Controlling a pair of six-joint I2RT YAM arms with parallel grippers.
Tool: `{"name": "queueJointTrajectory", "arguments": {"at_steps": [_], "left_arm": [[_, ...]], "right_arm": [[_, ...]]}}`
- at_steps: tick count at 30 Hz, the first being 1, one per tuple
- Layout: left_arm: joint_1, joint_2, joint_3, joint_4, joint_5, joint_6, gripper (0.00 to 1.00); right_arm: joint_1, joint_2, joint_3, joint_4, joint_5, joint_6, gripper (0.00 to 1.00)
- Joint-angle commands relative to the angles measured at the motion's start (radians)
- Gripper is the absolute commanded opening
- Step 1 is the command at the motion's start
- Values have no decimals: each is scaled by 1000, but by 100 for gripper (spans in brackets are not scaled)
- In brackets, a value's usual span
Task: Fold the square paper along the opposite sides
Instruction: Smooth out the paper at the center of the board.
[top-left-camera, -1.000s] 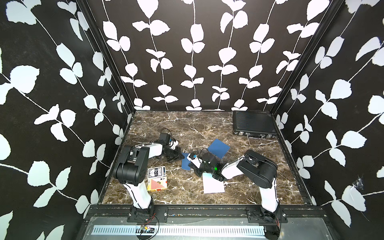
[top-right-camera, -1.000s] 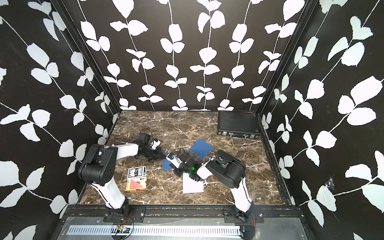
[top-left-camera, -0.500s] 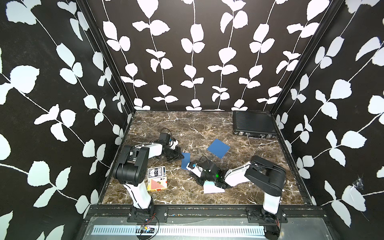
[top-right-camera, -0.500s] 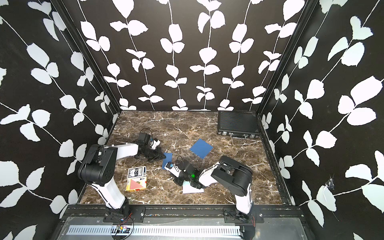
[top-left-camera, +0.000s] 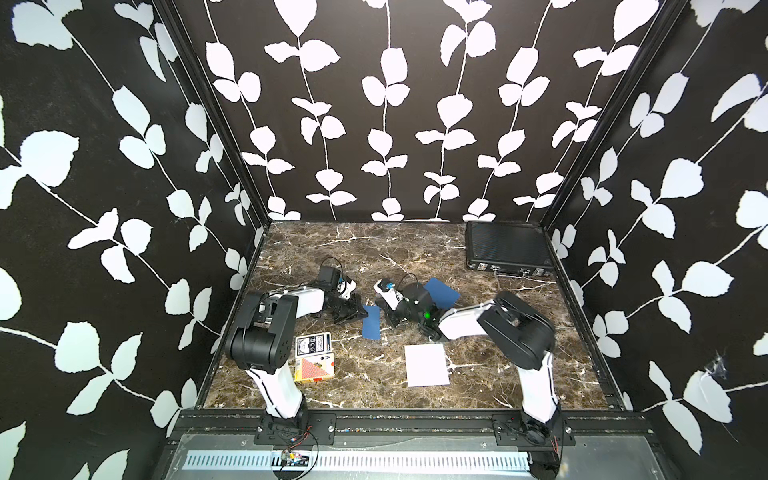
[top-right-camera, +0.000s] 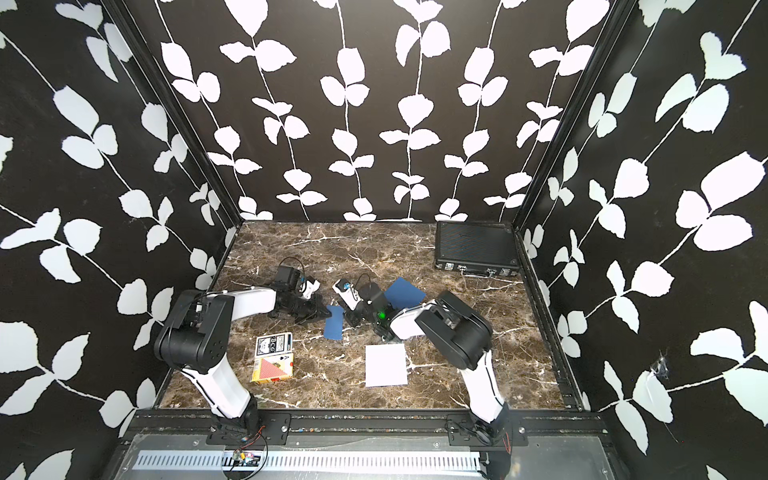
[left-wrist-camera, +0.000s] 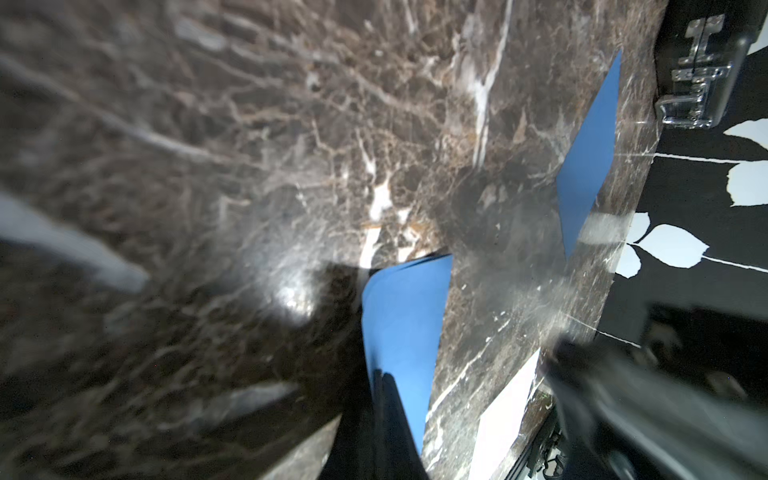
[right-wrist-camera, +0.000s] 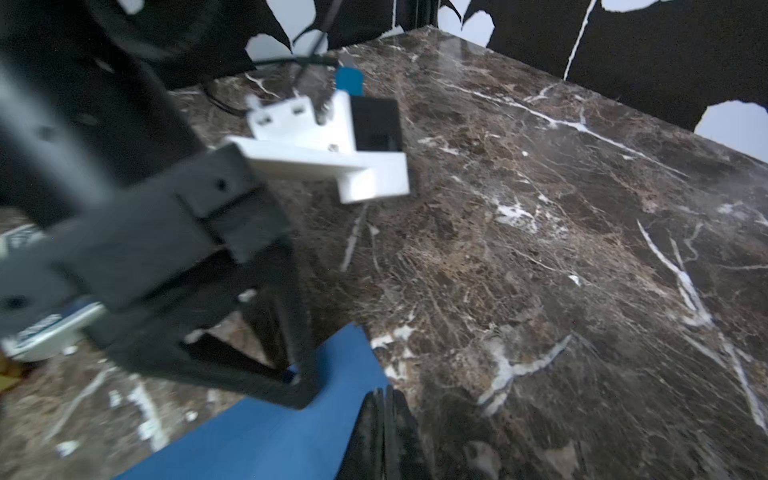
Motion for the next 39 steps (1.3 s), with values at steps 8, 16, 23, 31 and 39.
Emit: {"name": "queueJointTrajectory", "arguments": {"at_steps": [8,16,23,31,39], "left_arm": [[2,37,-30,-30,-37,-14,0],[2,38,-30,-29,-37,-15,0],[2,33,-35,-35,-37,-11,0],[2,-31,-52,67,74,-63,0],[11,-87,-39,326,260,-249,0]], "right_arm": [[46,71,37,-98,125,-33,7],[46,77,-24,-88,252,-58,6],[40,77,-51,-88,303,-67,6],[34,-63,-105,-13,255,-34,9],[-106,-301,14,-384,-106,330,22]]}}
